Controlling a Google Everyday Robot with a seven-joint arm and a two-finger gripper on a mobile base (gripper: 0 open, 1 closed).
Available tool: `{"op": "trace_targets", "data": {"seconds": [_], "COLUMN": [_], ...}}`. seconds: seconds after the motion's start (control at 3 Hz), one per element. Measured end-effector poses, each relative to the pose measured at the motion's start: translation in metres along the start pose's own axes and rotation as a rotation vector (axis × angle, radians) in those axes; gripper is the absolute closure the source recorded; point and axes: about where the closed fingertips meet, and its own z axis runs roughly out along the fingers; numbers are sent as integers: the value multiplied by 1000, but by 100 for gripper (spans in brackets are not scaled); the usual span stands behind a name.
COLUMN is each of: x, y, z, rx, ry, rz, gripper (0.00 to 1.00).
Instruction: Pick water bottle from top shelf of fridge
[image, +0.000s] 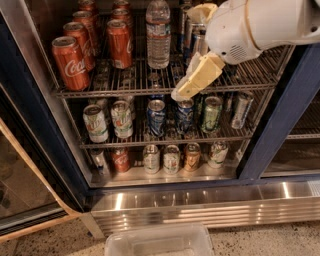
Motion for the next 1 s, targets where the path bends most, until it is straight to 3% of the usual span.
{"op": "trace_targets", "data": {"seconds": [0.33,0.67,1.0], "x": [0,-7,-24], "y": [0,-3,16], "z": [0,10,41], "rx": [0,42,95], "ry": [0,-47,-175], "rz": [0,2,21], "gripper": [0,0,0]}}
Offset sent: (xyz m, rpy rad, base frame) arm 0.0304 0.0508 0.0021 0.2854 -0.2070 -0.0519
